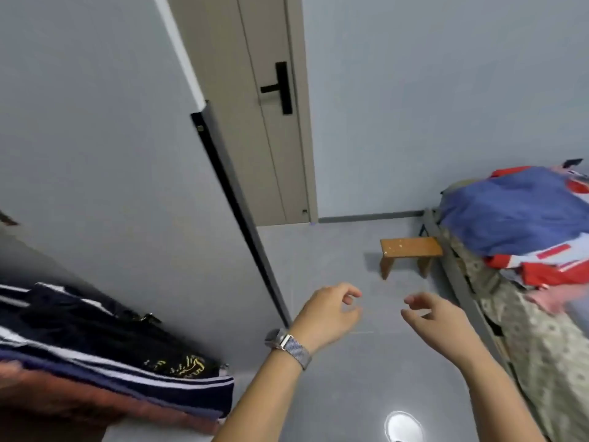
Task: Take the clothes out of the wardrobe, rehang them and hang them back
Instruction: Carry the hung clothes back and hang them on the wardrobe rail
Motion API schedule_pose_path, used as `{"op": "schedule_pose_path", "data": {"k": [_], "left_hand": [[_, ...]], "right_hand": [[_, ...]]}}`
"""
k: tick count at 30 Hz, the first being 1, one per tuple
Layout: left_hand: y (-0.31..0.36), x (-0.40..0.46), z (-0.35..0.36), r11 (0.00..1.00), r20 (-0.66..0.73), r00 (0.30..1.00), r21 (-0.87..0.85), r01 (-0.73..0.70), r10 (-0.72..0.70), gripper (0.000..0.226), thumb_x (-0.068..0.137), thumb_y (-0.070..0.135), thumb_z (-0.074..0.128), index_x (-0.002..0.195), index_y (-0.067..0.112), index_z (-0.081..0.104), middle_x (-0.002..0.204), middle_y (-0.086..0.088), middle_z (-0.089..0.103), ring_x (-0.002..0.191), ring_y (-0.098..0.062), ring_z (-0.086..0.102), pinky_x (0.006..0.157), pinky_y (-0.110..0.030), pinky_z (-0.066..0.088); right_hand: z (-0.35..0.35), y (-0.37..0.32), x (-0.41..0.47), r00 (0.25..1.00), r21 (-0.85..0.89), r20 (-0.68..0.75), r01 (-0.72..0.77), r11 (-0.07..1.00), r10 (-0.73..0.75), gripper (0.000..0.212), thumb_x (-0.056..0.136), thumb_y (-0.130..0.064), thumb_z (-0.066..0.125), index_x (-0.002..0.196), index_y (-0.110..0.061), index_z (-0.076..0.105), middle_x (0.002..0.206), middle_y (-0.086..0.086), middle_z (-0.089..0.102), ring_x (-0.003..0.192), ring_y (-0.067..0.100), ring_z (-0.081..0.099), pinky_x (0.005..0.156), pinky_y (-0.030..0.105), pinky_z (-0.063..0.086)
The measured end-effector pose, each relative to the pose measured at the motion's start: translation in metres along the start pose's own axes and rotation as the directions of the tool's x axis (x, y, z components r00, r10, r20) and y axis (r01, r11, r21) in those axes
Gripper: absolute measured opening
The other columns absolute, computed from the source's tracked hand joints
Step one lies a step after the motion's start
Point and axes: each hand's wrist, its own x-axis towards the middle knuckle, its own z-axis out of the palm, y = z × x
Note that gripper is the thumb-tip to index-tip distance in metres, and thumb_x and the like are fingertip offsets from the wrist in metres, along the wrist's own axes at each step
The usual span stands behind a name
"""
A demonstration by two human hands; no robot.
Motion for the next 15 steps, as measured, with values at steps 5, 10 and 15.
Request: {"op": "schedule_pose_path", "data": {"k": [5, 10, 15], "left_hand": [[0.071, 0.096, 0.063, 0.977, 0.068, 0.994, 0.19, -0.094, 0.082, 0.038, 0.087, 0.031, 0.054, 0.125, 0.03, 0.049, 0.122, 0.001, 0.049, 0.095, -0.019, 0.061, 0.089, -0.034, 0.049], [0.126, 0.167, 0.111, 0.967, 0.229, 0.964, 0.179, -0.179, 0.136, 0.041, 0.087, 0.035, 0.055, 0.127, 0.035, 0.046, 0.124, 0.003, 0.047, 0.098, -0.018, 0.06, 0.091, -0.031, 0.047], [0.144, 0.262, 0.118, 0.953, 0.271, 0.945, 0.185, -0.238, 0.183, 0.041, 0.09, 0.033, 0.053, 0.13, 0.034, 0.045, 0.127, 0.007, 0.045, 0.103, -0.011, 0.056, 0.088, -0.026, 0.046]], "right_hand": [[-0.092, 0.093, 0.045, 0.978, 0.056, -0.158, -0.127, 0.99, 0.135, 0.033, 0.08, -0.018, 0.074, 0.11, -0.015, 0.061, 0.112, 0.006, 0.066, 0.098, 0.022, 0.062, 0.085, 0.029, 0.043], [-0.152, 0.156, 0.076, 0.914, 0.183, -0.268, -0.262, 0.947, 0.305, 0.05, 0.077, -0.016, 0.077, 0.122, -0.012, 0.056, 0.119, 0.005, 0.062, 0.108, 0.019, 0.058, 0.092, 0.032, 0.043], [-0.168, 0.183, 0.14, 0.868, 0.231, -0.297, -0.338, 0.912, 0.397, 0.049, 0.077, -0.02, 0.076, 0.121, -0.012, 0.057, 0.12, 0.005, 0.064, 0.11, 0.021, 0.059, 0.097, 0.038, 0.046]]}}
